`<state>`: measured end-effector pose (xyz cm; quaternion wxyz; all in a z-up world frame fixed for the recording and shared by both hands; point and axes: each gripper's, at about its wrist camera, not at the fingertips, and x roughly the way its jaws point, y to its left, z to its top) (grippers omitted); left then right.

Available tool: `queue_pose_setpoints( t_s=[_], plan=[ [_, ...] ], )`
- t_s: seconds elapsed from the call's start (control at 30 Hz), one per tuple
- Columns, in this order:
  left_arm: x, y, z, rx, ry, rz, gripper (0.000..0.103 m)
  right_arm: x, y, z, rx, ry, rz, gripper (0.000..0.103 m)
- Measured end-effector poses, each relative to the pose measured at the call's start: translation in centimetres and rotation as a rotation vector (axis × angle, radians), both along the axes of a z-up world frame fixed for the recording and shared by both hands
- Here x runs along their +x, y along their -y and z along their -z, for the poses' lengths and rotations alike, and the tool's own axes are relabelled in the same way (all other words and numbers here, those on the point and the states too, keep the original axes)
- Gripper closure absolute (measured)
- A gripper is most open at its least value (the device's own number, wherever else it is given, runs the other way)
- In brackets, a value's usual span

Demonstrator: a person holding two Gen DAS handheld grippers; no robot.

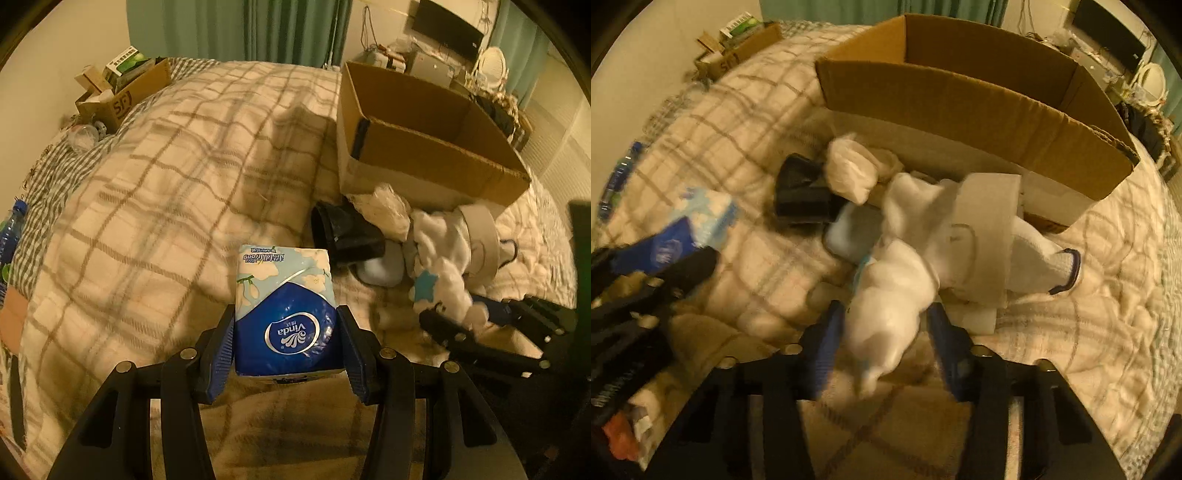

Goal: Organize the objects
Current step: 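Grasp the white plush toy with the right gripper while the left lifts the tissue pack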

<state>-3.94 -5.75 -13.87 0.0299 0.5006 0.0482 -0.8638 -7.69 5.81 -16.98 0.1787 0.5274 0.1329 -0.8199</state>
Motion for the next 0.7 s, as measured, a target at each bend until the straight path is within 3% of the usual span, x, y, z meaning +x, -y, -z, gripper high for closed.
queue_pose_setpoints(
  t_s=[0.27, 0.5, 0.7],
  plan=[
    [2.1, -2.7, -2.5, -0.027, -0.023, 0.06, 0.05, 2.6, -1.5, -3.9, -0.072, -0.089, -0.004, 0.064],
    [4.1, -4.4, -6.2, -0.02, -0.071, 0.079, 0.05, 4.9, -4.4, -8.4, -0.147, -0.164, 0.018, 0.064],
    [4.6, -6.3, -9.5, -0.03, -0.128, 0.12, 0.05, 5.9, -8.1, -12.2, -0.154, -0.25, 0.055, 0.064]
  ],
)
